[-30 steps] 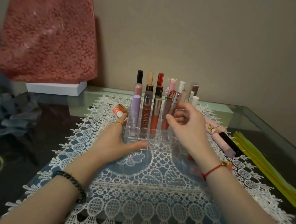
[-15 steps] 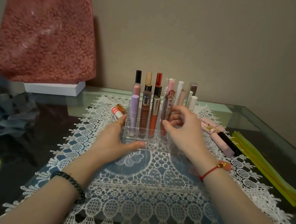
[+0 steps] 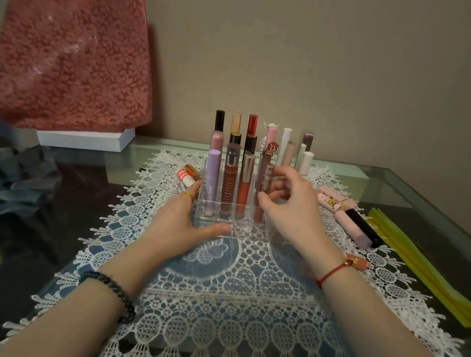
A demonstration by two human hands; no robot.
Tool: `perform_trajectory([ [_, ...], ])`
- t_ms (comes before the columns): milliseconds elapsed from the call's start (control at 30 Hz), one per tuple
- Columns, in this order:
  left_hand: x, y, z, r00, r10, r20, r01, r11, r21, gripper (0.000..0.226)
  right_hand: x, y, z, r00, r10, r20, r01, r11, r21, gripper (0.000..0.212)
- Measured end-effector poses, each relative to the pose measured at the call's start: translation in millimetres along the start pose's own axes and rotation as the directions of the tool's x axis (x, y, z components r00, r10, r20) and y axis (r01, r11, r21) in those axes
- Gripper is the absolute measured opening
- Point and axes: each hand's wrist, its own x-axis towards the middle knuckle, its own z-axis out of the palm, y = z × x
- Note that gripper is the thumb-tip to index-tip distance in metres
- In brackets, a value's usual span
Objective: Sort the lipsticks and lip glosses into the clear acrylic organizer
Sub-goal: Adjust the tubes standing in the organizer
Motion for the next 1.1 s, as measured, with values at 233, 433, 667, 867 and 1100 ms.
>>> perform_trajectory([
  [233,-1.0,0.1,0.8,1.0,-0.017,-0.006,0.016,1.0,-0.018,0.086,0.4,-0.5,-0.6,1.0,0.006,0.009,-0.005,1.0,-0.012,0.039],
  [433,-2.4,2.4,-0.3,1.0,-0.023,0.012,0.024,0.999,-0.037,0.091,-1.0,-5.4,-9.0,1.0,0.005,-0.002,-0.005,1.0,0.01,0.036],
  [667,-4.6,3.2,-1.4,1.0,-0.001,0.026,0.002,0.999,-0.047,0.09,-0.4,-18.6,-50.8,0.994,-0.001,-0.11,0.01,0.997,0.081,0.031],
  [867,-2.7,1.4,-0.8,0.999,-0.026,0.022,0.026,1.0,-0.003,0.099,-7.6,-14.5,-98.9,0.996,-0.044,-0.075,0.042,0.999,-0.034,0.031],
  [1100,-3.6,0.3,1.4,0.997,-0.06,0.048,0.065,0.991,-0.113,0.092,-30.4,10.4,-125.8,0.987,0.053,0.153,-0.011,0.965,-0.263,0.036],
])
